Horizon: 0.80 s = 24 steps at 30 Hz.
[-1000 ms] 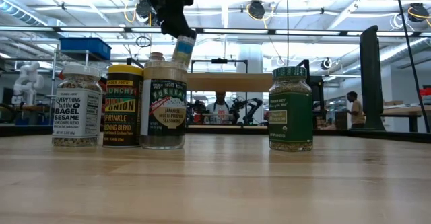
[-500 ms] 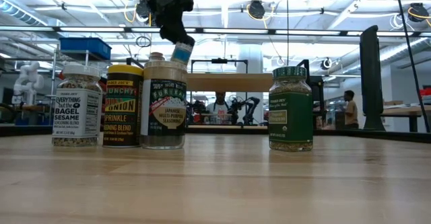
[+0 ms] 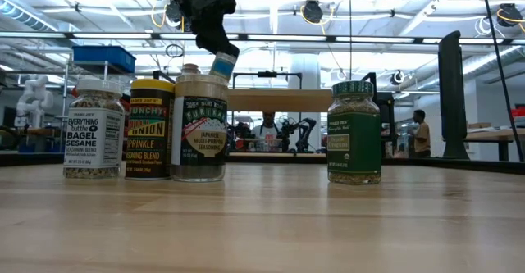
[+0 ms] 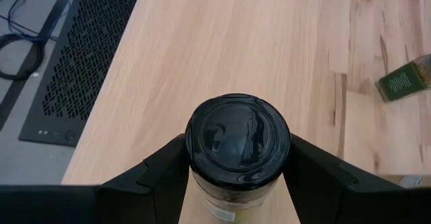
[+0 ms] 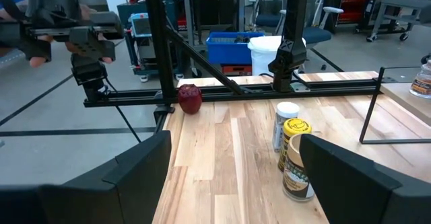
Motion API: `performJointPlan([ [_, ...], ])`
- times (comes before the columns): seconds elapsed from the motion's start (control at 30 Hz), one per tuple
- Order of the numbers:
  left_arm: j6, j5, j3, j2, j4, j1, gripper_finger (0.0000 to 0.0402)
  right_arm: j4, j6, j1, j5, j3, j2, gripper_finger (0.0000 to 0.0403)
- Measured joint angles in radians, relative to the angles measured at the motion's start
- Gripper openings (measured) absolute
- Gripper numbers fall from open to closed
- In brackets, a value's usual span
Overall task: Shelf spices
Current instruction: Put the black seasoning bottle on the shelf
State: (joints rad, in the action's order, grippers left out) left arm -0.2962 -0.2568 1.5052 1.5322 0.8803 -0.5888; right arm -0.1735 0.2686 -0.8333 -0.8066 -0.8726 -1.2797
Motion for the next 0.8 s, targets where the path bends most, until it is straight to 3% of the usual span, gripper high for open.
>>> performJointPlan([
  [0.8, 0.002, 0.032, -0.003, -0.076, 0.022, 0.000, 0.0245, 0.000, -0.015, 0.000, 0.000, 0.000, 0.000, 0.0315],
])
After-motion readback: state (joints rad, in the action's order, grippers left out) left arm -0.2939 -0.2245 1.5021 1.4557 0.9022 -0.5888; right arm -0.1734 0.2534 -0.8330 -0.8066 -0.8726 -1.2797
